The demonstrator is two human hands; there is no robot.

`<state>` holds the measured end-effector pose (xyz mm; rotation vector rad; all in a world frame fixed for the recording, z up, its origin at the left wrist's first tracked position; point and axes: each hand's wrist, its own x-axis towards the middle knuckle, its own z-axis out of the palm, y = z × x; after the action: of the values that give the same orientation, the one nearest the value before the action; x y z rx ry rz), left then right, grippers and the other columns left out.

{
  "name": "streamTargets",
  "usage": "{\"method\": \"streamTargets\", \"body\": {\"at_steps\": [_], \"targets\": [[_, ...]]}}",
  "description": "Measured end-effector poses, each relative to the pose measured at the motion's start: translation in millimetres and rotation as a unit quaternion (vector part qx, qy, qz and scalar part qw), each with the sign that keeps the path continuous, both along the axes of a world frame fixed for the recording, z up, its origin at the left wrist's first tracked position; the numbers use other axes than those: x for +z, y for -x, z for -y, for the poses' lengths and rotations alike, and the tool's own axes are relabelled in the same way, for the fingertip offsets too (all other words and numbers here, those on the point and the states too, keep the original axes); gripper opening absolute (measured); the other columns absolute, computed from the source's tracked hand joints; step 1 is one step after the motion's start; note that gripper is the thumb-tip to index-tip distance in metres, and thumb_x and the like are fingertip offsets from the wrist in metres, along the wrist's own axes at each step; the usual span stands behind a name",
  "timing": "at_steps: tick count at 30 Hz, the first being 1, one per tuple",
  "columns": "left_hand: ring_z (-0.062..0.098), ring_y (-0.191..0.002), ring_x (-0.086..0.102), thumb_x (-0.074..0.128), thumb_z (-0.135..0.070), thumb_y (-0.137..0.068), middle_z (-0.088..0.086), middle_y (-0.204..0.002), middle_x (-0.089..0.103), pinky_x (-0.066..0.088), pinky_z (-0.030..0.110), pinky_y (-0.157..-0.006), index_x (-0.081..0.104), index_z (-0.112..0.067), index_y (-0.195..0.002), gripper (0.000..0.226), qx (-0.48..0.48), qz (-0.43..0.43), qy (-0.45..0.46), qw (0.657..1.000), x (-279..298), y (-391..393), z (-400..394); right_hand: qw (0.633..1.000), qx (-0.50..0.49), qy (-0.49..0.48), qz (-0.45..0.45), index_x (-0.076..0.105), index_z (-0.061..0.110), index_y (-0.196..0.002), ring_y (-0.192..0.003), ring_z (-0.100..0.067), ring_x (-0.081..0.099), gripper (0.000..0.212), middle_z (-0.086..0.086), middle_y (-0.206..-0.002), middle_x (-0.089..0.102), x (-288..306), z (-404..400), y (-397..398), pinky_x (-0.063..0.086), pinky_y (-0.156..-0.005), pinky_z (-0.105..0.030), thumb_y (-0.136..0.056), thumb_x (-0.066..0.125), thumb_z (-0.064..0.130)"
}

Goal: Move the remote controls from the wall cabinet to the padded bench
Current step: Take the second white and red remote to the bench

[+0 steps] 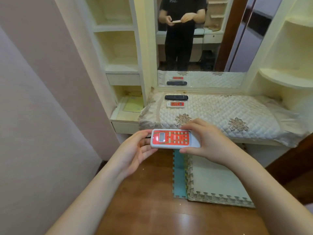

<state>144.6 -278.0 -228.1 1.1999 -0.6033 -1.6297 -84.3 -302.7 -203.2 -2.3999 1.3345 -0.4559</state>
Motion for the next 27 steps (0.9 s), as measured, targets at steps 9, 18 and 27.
{"method": "streamTargets", "body": {"at_steps": [9, 18, 27], "targets": [[0.025, -0.101, 0.069, 0.051, -0.022, -0.097, 0.015, -0.104, 0.073, 0.056, 0.032, -0.080, 0.063, -0.010, -0.112, 0.023, -0.039, -0.021, -0.031, 0.999, -24.2, -26.3, 93.0, 0.998, -0.045, -0.020, -0.031, 0.049, 0.025, -0.132, -0.110, -0.006, 0.047, 0.070, 0.011, -0.121, 0.049, -16.8, 76.1, -28.3, 0.039, -0.093, -0.022, -0.073, 0.069, 0.056], [0.028, -0.101, 0.068, 0.052, -0.020, -0.097, 0.018, -0.103, 0.072, 0.054, 0.036, -0.085, 0.060, -0.008, -0.113, 0.022, -0.080, -0.060, -0.049, 0.994, -46.0, -78.7, 189.6, 0.995, -0.090, -0.026, -0.029, 0.050, 0.023, -0.134, -0.115, -0.008, 0.048, 0.070, 0.008, -0.125, 0.050, -31.6, 155.2, -80.4, 0.039, -0.100, -0.024, -0.073, 0.072, 0.050], [0.027, -0.100, 0.068, 0.053, -0.021, -0.095, 0.017, -0.109, 0.069, 0.055, 0.030, -0.071, 0.061, -0.009, -0.114, 0.025, -0.110, -0.050, -0.070, 0.990, -67.3, -83.7, 257.0, 0.992, -0.106, -0.047, -0.040, 0.052, 0.020, -0.132, -0.112, -0.009, 0.048, 0.070, 0.006, -0.121, 0.050, -50.4, 215.3, -85.2, 0.039, -0.098, -0.025, -0.072, 0.075, 0.047]]}}
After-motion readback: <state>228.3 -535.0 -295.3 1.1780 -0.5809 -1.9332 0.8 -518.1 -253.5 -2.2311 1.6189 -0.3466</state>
